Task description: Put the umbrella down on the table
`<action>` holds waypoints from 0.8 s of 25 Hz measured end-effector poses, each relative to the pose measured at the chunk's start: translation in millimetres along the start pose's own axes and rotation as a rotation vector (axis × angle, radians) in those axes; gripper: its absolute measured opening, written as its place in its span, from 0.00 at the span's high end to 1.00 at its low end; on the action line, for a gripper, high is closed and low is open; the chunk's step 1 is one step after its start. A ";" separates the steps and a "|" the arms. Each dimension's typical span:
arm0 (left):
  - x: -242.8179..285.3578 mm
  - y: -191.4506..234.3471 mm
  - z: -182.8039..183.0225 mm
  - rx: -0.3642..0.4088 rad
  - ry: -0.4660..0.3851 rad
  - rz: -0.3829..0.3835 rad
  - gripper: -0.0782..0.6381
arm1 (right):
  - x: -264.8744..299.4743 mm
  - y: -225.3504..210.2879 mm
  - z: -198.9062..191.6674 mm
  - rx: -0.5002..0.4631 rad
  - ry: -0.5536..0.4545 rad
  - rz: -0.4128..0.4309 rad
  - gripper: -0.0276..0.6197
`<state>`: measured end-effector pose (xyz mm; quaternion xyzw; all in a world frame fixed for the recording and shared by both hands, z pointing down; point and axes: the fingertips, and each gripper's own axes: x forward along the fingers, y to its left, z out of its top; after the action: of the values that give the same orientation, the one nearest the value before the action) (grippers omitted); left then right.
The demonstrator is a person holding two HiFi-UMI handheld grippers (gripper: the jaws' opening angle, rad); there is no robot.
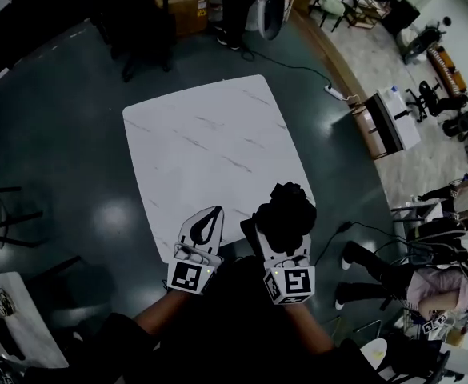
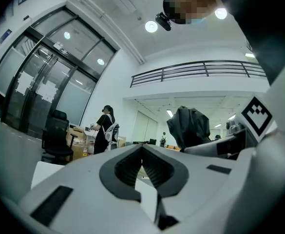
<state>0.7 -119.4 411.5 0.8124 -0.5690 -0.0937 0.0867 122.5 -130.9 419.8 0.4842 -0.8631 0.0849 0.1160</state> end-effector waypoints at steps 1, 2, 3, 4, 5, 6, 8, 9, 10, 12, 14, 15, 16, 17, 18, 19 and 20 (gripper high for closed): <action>-4.1 11.3 -0.6 -0.003 -0.001 0.016 0.88 | 7.6 9.0 -1.1 0.002 0.008 0.013 0.44; -8.4 21.8 -0.6 -0.006 -0.003 0.036 0.88 | 14.8 17.6 -2.3 0.004 0.018 0.029 0.44; -13.0 31.7 0.3 -0.012 -0.006 0.058 0.88 | 21.8 26.0 -3.1 0.004 0.031 0.051 0.44; -17.9 40.7 2.0 -0.017 -0.011 0.081 0.88 | 28.5 34.2 -3.7 0.003 0.044 0.076 0.44; -23.4 49.1 3.9 -0.019 -0.015 0.101 0.88 | 34.9 42.6 -4.2 0.003 0.057 0.102 0.44; -29.5 56.5 5.3 -0.016 -0.018 0.115 0.88 | 40.8 50.9 -5.1 0.002 0.069 0.127 0.44; -42.0 68.0 5.4 -0.017 -0.026 0.139 0.88 | 52.6 66.5 -8.4 -0.001 0.086 0.172 0.44; -47.8 72.8 4.3 -0.025 -0.033 0.154 0.88 | 59.0 73.5 -11.3 -0.003 0.094 0.193 0.44; -53.6 77.8 2.6 -0.032 -0.039 0.172 0.88 | 66.0 80.4 -15.3 -0.004 0.104 0.214 0.44; -63.7 89.8 -1.7 -0.030 -0.043 0.213 0.88 | 82.8 94.5 -26.0 -0.002 0.131 0.258 0.44; -70.5 103.8 -6.5 -0.025 -0.037 0.259 0.88 | 102.5 107.6 -37.0 0.001 0.164 0.303 0.44; -73.1 110.2 -9.2 -0.027 -0.031 0.283 0.88 | 112.1 113.2 -42.2 0.002 0.180 0.326 0.44; -76.0 116.2 -11.8 -0.029 -0.024 0.309 0.88 | 121.2 118.7 -47.7 0.003 0.196 0.349 0.44; -79.4 122.0 -14.1 -0.031 -0.018 0.336 0.88 | 130.2 124.8 -53.3 0.003 0.210 0.373 0.44; -83.0 127.5 -16.0 -0.033 -0.015 0.361 0.88 | 139.4 131.5 -58.9 0.002 0.225 0.396 0.44; -86.3 132.5 -17.2 -0.033 -0.014 0.385 0.88 | 148.7 138.2 -64.2 -0.001 0.240 0.417 0.44; -88.9 136.6 -18.1 -0.027 -0.014 0.404 0.88 | 157.6 144.5 -69.2 -0.006 0.254 0.437 0.44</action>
<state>-148.5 -81.3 467.6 0.6797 -0.7198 -0.0879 0.1108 -72.4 -167.0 525.7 0.2711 -0.9260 0.1655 0.2039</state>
